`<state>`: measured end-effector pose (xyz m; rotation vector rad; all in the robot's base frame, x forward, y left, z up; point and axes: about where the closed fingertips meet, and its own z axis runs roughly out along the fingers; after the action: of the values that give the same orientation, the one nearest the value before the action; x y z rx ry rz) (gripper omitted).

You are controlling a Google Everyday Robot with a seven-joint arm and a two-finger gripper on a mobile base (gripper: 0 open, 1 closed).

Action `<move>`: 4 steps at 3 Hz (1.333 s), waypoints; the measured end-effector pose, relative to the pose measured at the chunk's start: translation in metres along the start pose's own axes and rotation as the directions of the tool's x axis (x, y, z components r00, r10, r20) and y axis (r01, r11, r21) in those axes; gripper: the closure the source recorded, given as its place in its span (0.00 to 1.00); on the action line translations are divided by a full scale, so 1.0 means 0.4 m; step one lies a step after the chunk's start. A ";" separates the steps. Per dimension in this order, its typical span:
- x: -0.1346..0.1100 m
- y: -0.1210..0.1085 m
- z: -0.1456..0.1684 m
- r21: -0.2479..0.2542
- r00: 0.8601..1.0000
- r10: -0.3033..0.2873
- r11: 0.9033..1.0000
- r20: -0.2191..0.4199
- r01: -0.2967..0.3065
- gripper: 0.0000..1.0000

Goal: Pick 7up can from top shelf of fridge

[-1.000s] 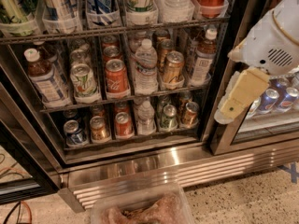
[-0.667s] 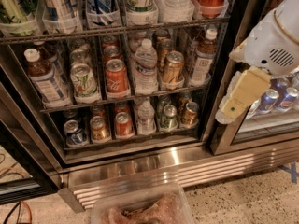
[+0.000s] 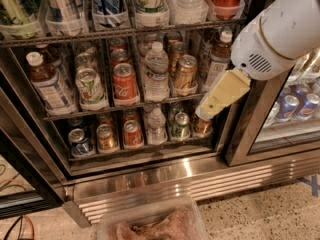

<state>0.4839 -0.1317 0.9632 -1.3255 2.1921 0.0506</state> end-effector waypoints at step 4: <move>-0.126 -0.009 0.045 0.119 0.971 0.194 0.970 0.139 -0.211 0.00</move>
Offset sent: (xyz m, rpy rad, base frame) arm 0.0187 0.0123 0.0061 0.0281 -0.0478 -0.1102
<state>0.5123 -0.0877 0.9737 -0.9954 2.1743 0.0638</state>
